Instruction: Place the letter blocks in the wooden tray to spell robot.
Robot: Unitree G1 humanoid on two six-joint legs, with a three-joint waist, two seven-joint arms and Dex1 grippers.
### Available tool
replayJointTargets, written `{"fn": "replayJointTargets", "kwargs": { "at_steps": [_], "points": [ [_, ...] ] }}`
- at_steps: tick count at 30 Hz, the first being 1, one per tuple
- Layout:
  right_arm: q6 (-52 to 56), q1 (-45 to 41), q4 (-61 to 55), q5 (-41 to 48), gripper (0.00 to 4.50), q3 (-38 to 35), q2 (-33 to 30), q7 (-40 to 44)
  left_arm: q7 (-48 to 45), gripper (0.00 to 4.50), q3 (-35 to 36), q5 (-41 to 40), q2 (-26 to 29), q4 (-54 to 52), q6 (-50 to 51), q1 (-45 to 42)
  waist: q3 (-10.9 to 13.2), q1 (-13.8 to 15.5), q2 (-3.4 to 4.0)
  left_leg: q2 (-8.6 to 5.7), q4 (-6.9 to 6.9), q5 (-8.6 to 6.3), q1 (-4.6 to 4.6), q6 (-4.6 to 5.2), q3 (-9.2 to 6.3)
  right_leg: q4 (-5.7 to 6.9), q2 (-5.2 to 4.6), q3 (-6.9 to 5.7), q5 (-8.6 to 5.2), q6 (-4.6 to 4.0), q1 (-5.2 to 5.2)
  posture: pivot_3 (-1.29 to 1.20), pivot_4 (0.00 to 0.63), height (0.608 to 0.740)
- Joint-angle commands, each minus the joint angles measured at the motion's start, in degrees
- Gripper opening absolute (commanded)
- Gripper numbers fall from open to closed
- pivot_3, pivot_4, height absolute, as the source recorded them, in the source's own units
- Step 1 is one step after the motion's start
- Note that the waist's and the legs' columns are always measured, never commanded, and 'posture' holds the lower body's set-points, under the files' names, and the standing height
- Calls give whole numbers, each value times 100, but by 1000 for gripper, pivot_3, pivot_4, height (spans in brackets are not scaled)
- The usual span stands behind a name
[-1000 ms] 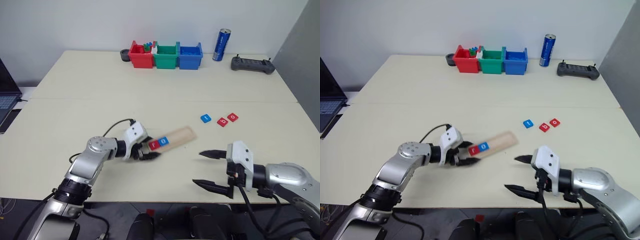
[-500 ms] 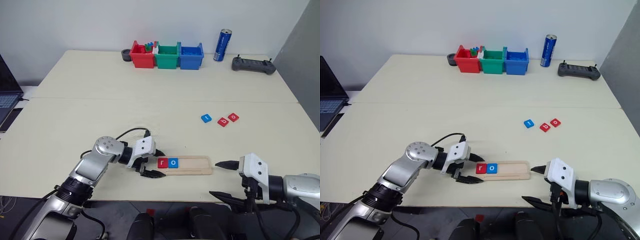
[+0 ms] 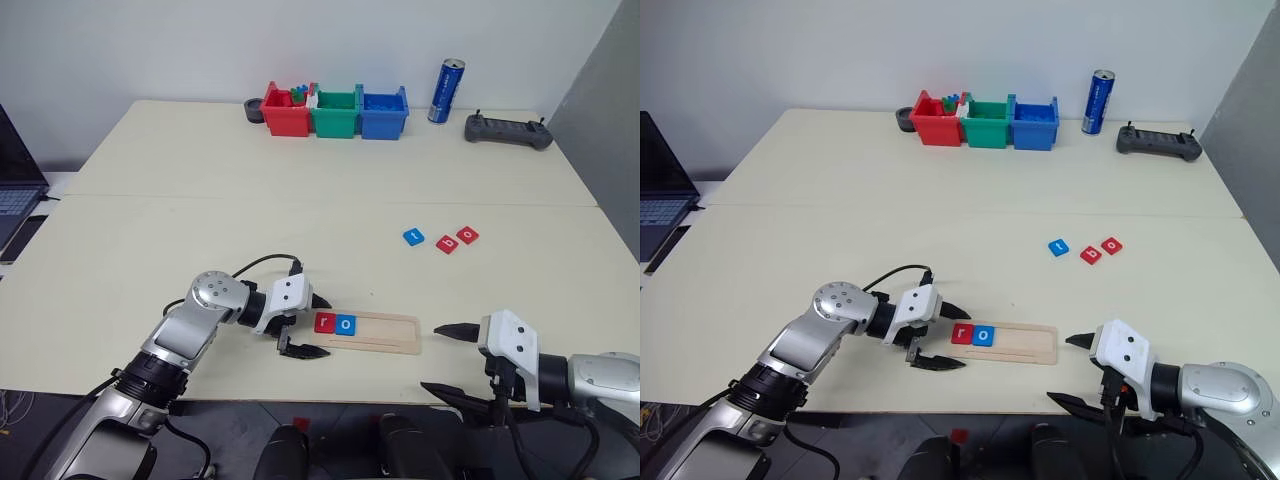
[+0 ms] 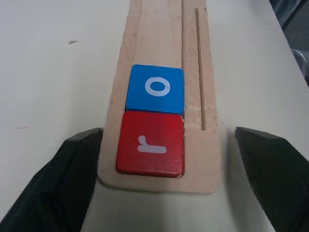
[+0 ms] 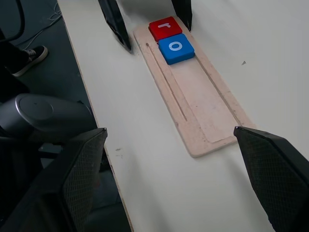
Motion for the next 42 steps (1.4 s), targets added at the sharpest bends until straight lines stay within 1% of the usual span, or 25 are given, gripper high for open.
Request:
{"fn": "replayJointTargets", "kwargs": {
  "at_steps": [1,6,10,13,15,17,18,21,23,25,31,39,42],
  "points": [
    [-124,16,-123,-15,4500,-125,44,0,-35,4445,129,-95,-22,32,39,-58,0,0,0,0,0,0,0,0,0,0,0,0,0,0,0,0,150,740],
    [-81,-259,67,265,4500,-444,232,-39,-7,4445,435,-302,23,-78,-65,-18,0,-4,0,1,0,0,1,0,0,1,0,0,0,0,0,0,150,740],
    [0,-852,617,490,4500,-740,365,-101,93,4445,873,-694,82,-356,141,146,1,-9,-1,2,0,0,2,0,1,3,1,0,1,-2,0,0,150,740],
    [20,-1302,1069,401,4500,-757,460,-300,182,4445,1122,-884,161,-629,284,332,1,-10,-2,3,-1,0,2,0,0,3,1,0,10,-17,0,0,150,740],
    [132,-1646,1338,213,4500,-566,534,-557,268,4445,1207,-906,187,-718,306,429,1,-8,-1,2,-2,0,2,0,1,2,0,1,12,-21,-1,0,150,740],
    [373,-2337,2059,-517,4500,-45,712,-1325,398,4445,1311,-916,201,-781,322,547,1,-18,-2,2,-2,0,4,0,1,3,0,1,14,-24,-1,0,150,740],
    [415,-2620,2383,-702,4500,140,797,-1461,444,4445,1348,-916,207,-802,314,599,2,-34,-3,3,0,0,4,0,2,3,1,1,14,-25,-1,0,150,740],
    [789,-3270,3070,-782,4500,379,1015,-1558,558,4445,1427,-929,214,-869,301,715,3,-51,0,2,-1,1,6,0,5,5,0,4,16,-27,-2,0,150,740],
    [1028,-3687,3536,-906,4500,418,1161,-1769,608,4445,1460,-947,221,-935,312,773,3,-53,0,3,-6,0,3,0,3,6,0,2,17,-33,-7,0,150,740],
    [1171,-3993,3865,-1014,4500,522,1193,-1767,647,4445,1479,-961,221,-1008,324,828,5,-50,3,1,-5,0,-7,0,2,6,-2,1,18,-35,-14,0,150,740],
    [1262,-4438,4349,-1266,4500,736,1260,-1732,851,4445,1537,-1008,212,-1219,361,972,5,-38,3,1,-7,-1,-16,2,-1,4,-5,-4,18,-35,-19,0,150,740],
    [1060,-4833,4671,-1580,4500,570,1393,-1960,1073,4445,1609,-1074,175,-1475,425,1165,5,-61,4,1,-7,-1,-15,2,-1,6,-4,-4,19,-35,-20,0,150,740],
    [1145,-4911,4673,-1559,4500,455,1428,-2017,1125,4445,1599,-1076,151,-1486,418,1180,5,-64,4,1,-6,-1,-16,2,-1,6,-4,-4,19,-35,-21,0,150,740]
  ]
}}
